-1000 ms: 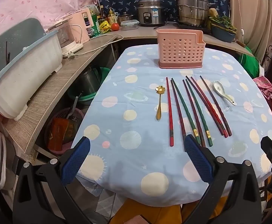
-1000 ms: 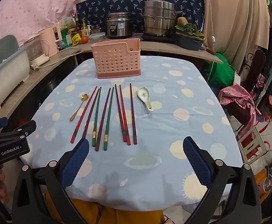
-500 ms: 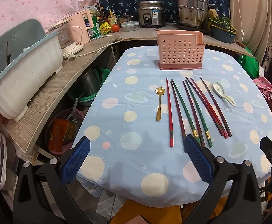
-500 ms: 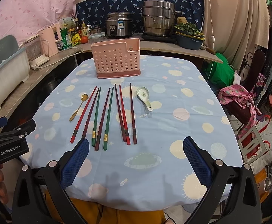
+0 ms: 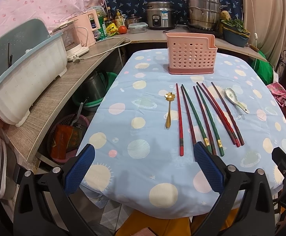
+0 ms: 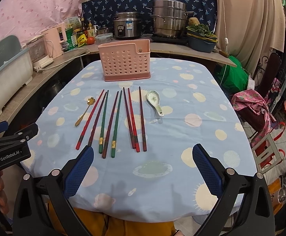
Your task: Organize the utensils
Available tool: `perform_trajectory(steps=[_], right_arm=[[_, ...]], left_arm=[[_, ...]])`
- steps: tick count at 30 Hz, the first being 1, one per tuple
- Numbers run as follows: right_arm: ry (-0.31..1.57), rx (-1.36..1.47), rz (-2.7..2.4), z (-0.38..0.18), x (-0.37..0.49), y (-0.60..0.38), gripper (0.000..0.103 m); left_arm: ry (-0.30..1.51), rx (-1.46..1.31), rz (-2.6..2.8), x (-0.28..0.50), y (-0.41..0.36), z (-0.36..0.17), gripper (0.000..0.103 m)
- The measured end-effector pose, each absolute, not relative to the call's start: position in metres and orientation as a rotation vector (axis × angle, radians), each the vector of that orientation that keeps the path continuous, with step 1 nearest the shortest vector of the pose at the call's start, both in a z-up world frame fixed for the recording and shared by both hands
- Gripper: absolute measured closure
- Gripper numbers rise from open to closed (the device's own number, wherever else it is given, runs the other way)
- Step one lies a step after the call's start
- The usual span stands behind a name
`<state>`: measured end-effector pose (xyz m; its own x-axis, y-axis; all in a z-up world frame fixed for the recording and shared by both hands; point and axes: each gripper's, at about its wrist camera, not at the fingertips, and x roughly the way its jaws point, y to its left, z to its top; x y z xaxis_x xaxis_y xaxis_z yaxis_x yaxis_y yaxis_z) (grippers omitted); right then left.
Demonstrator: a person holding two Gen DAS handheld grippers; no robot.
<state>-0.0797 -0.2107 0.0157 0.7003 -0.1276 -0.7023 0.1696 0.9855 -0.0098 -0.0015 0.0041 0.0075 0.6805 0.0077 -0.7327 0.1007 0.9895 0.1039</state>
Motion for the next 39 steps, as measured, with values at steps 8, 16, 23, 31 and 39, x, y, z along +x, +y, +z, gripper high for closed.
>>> perform_trajectory(steps=[8, 16, 23, 31, 39], right_arm=[[0.778, 0.055, -0.166, 0.0157, -0.0798, -0.2109, 0.007], [0.779, 0.055, -0.165, 0.0158, -0.0800, -0.2114, 0.007], [0.779, 0.056, -0.166, 0.0157, -0.0800, -0.2116, 0.007], [0.780, 0.067, -0.174, 0.0143, -0.0802, -0.2111, 0.007], [0.783, 0.071, -0.171, 0.0141, -0.0798, -0.2120, 0.007]], left_arm=[[0.820, 0.139, -0.051, -0.0019, 0.0040, 0.0073, 0.007], [0.820, 0.136, -0.053, -0.0024, 0.0041, 0.0069, 0.007], [0.820, 0.138, -0.054, -0.0030, 0.0029, 0.0054, 0.007], [0.816, 0.138, -0.058, -0.0038, 0.0019, 0.0054, 0.007], [0.816, 0.138, -0.058, -0.0041, 0.0012, 0.0055, 0.007]])
